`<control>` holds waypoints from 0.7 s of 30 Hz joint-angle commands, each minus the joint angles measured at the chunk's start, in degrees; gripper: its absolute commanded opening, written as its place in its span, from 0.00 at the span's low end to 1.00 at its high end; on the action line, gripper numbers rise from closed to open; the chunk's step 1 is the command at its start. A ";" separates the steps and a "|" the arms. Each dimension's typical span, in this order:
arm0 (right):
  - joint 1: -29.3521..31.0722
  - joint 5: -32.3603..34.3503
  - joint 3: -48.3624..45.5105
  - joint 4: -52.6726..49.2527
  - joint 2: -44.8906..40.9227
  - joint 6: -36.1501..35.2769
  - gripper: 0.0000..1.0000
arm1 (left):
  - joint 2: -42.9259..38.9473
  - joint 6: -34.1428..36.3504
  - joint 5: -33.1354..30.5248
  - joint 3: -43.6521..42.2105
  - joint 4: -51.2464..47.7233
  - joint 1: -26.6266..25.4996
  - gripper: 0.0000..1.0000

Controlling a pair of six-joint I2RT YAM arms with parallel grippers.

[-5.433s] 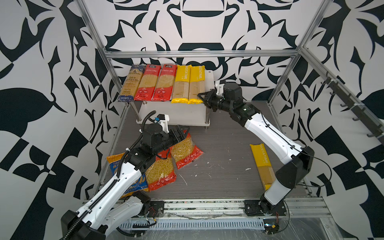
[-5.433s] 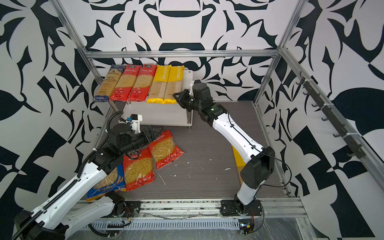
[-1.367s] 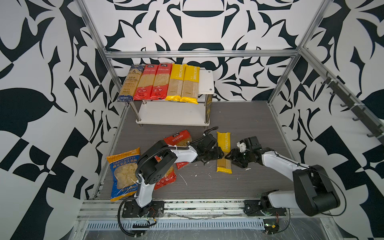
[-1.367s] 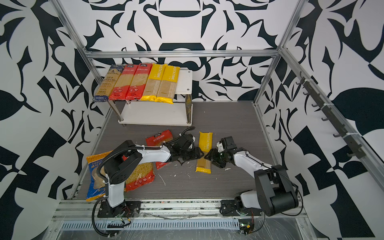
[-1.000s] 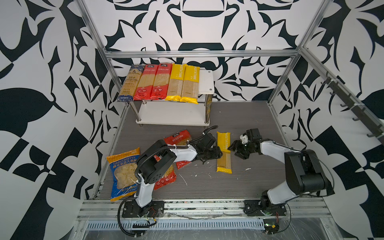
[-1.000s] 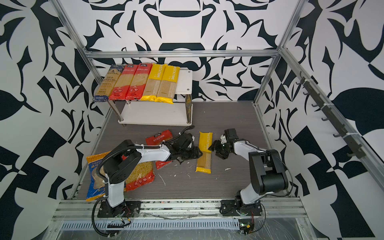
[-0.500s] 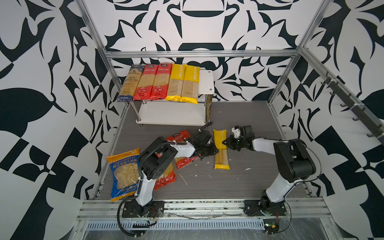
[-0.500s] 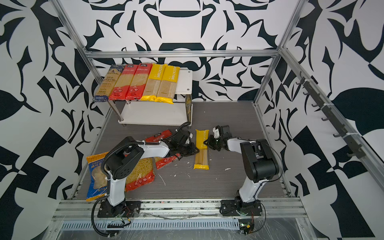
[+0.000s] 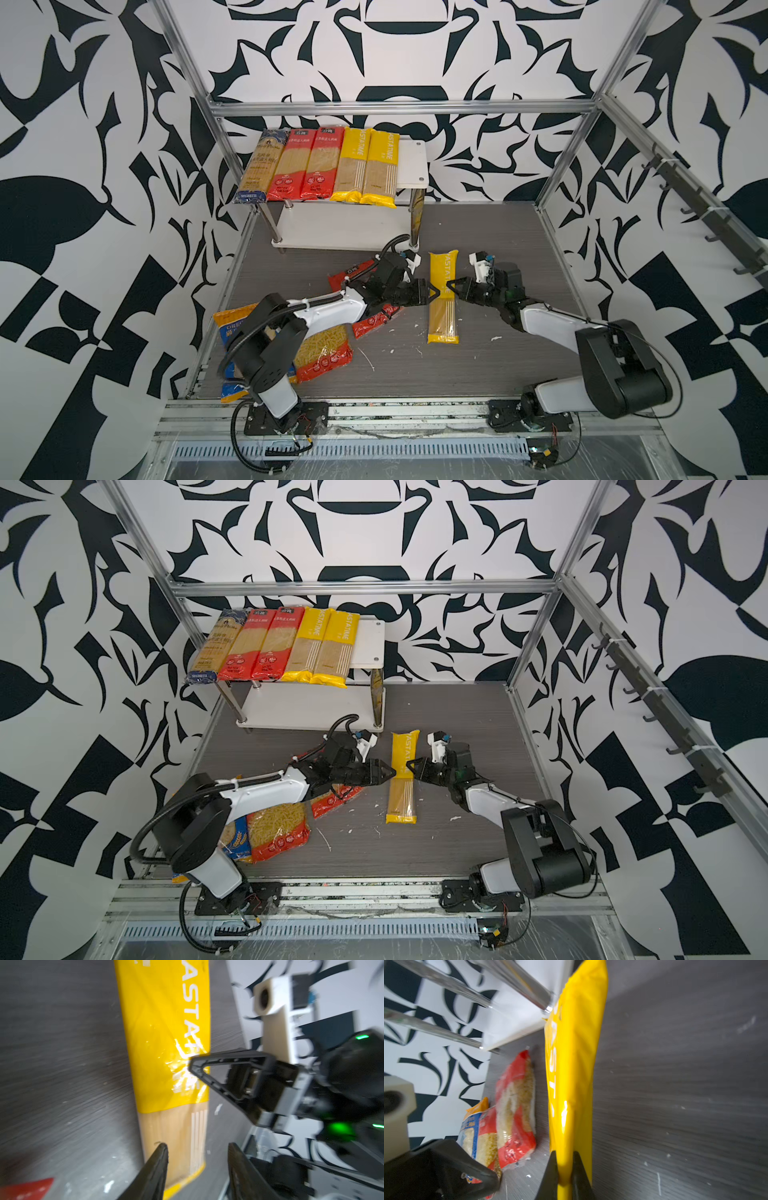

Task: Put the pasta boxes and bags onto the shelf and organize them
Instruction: 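Lift the yellow pack upright with both grippers holding its two ends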

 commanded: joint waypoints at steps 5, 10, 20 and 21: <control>0.17 -7.36 3.72 12.51 -13.30 1.01 0.00 | -9.24 4.27 7.49 -7.98 12.41 4.70 0.71; 0.27 -11.16 8.39 12.61 -19.27 6.14 0.00 | -13.30 8.46 10.98 -7.16 11.79 5.05 0.84; 1.89 -15.32 15.69 16.75 -22.21 14.62 0.00 | -10.75 4.10 18.87 -2.08 15.72 4.93 0.83; 2.06 -15.60 16.28 16.73 -21.95 14.74 0.00 | -10.61 3.33 19.36 -1.72 16.55 4.84 0.81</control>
